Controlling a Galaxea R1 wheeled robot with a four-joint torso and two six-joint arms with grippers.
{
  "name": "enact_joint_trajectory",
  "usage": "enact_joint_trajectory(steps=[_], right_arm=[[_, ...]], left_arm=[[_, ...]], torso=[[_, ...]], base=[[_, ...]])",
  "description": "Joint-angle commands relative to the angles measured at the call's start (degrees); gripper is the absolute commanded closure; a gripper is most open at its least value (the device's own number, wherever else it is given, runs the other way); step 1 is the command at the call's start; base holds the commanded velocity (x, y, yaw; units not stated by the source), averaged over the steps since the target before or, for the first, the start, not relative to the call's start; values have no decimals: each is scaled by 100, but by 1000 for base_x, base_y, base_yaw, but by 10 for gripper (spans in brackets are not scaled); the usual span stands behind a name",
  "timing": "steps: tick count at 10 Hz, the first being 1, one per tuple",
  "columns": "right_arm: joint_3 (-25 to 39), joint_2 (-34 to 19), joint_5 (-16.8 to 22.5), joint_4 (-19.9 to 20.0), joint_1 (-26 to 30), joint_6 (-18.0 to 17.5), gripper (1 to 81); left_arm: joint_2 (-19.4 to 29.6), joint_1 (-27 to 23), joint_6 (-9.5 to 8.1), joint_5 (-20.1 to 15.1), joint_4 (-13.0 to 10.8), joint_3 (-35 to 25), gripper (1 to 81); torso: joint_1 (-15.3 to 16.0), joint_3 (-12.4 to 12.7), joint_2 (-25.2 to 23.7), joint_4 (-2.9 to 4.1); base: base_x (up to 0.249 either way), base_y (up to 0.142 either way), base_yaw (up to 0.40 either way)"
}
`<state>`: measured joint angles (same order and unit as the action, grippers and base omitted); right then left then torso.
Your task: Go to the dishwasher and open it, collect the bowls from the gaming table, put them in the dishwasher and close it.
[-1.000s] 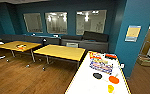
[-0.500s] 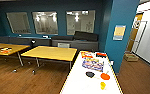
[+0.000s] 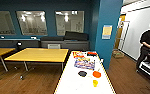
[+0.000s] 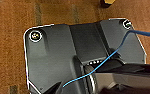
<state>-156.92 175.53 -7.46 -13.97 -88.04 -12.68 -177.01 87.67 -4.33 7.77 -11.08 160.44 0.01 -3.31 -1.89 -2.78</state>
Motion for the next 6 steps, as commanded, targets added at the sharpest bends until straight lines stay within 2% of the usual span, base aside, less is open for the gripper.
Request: enact_joint_trajectory(steps=[1, 2, 6], right_arm=[[13, 19, 254, -71, 290, 11, 10], [13, 19, 254, -62, 290, 11, 10], [13, 19, 262, -62, 290, 11, 10]], left_arm=[[-10, -246, 11, -223, 53, 5, 10], [-2, -246, 11, -214, 45, -12, 10], [-10, -246, 11, -196, 53, -13, 10]], torso=[[0, 0, 0, 0], [0, 0, 0, 0], [0, 0, 0, 0]], base=[[0, 0, 0], [0, 0, 0], [84, 0, 0]])
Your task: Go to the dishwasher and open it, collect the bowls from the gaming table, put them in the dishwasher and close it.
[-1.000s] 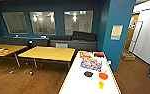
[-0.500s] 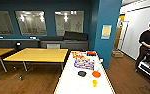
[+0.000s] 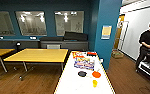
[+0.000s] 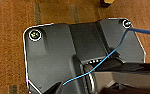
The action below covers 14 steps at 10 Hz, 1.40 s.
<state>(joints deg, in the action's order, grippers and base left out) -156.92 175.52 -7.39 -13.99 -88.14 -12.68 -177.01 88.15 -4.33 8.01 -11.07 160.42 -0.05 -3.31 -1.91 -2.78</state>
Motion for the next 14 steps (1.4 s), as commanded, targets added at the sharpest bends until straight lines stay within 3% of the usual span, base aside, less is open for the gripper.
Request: enact_joint_trajectory(steps=[1, 11, 14], right_arm=[[21, 29, 247, -51, 300, 2, 10], [13, 12, 273, -42, 335, 2, 10], [505, -384, 194, 2, 292, -68, 10]], left_arm=[[-10, -294, 11, -221, 52, -10, 10], [-28, -294, 11, -212, 26, -10, 10], [-54, -311, -7, -221, 61, -10, 10]], torso=[[5, 0, 0, 0], [8, 0, -2, 0], [10, 0, 0, 0]], base=[[88, 0, 0], [95, 0, 0], [0, 0, 0]])
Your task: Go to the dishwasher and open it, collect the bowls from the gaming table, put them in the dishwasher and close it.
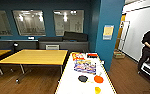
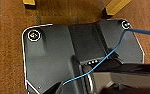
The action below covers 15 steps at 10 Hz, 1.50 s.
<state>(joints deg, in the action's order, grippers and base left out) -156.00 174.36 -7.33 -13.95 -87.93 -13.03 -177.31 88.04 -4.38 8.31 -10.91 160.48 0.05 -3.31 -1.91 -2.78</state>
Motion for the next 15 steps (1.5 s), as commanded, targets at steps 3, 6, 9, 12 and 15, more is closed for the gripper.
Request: enact_joint_trajectory(steps=[3, 6, 9, 12, 15], right_arm=[[2358, -1634, 83, 67, 306, -119, 10], [4038, -2997, -217, 164, 429, -568, 10], [5860, -4703, -278, 138, 656, -683, 10], [7327, -6135, -489, 147, 1227, -780, 10], [8025, -6903, -419, 445, 1976, -780, 10]], left_arm=[[-16, -335, -37, -251, 502, -16, 10], [-15, -327, -37, -269, 449, -25, 10], [-42, -335, -37, -286, 441, -52, 10], [-42, -353, -37, -312, 511, -51, 10], [11, -353, -28, -304, 458, -43, 10]], torso=[[-2, 0, 0, 0], [-2, 0, 0, 0], [-2, 0, 0, 0], [-2, 0, 0, 0], [-2, -548, 0, 0]], base=[[0, 0, 0], [0, 0, 0], [0, 0, 0], [0, 0, 0], [0, 0, 0]])
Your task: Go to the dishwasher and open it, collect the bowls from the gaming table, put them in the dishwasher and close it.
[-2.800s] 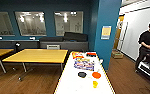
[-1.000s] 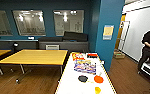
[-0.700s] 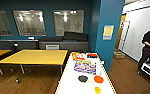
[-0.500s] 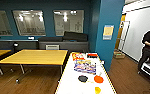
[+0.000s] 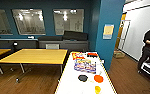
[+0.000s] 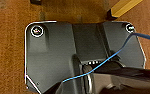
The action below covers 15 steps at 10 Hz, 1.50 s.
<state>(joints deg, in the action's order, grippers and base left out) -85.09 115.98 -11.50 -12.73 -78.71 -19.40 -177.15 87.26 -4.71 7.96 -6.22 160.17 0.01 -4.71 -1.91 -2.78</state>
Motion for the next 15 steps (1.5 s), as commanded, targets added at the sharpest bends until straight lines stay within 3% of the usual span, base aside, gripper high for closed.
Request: enact_joint_trajectory(steps=[1, 2, 4, 9, 10, 13, 15], right_arm=[[1101, -1338, 16, 411, 1362, -143, 10], [1285, -1593, 95, 438, 1686, -152, 10], [1646, -1865, 675, 455, 2329, -275, 10], [2094, -2164, 2011, 447, 4129, -996, 10], [2120, -2155, 2324, 438, 4472, -1161, 10], [2103, -2182, 3028, 473, 5659, -1802, 10], [2024, -2067, 3303, 455, 6161, -2305, 10]], left_arm=[[4, -284, -4, -251, 33, -21, 10], [-5, -301, -4, -260, 15, -21, 10], [-22, -310, -4, -269, -29, -21, 10], [-40, -310, -4, -251, -29, -21, 10], [-48, -319, -4, -251, -28, -21, 10], [-57, -319, -4, -225, -29, -21, 10], [-66, -319, -4, -216, 6, -30, 10]], torso=[[0, -516, 0, 0], [-1, -688, 0, 0], [0, -1075, 2, 0], [9, -1623, 11, 0], [11, -1482, 13, 0], [13, -1541, 17, 0], [13, -1543, 19, 0]], base=[[0, 0, 0], [0, 0, 0], [0, 0, 0], [0, 0, 0], [0, 0, 0], [0, 0, 0], [0, 0, 0]])
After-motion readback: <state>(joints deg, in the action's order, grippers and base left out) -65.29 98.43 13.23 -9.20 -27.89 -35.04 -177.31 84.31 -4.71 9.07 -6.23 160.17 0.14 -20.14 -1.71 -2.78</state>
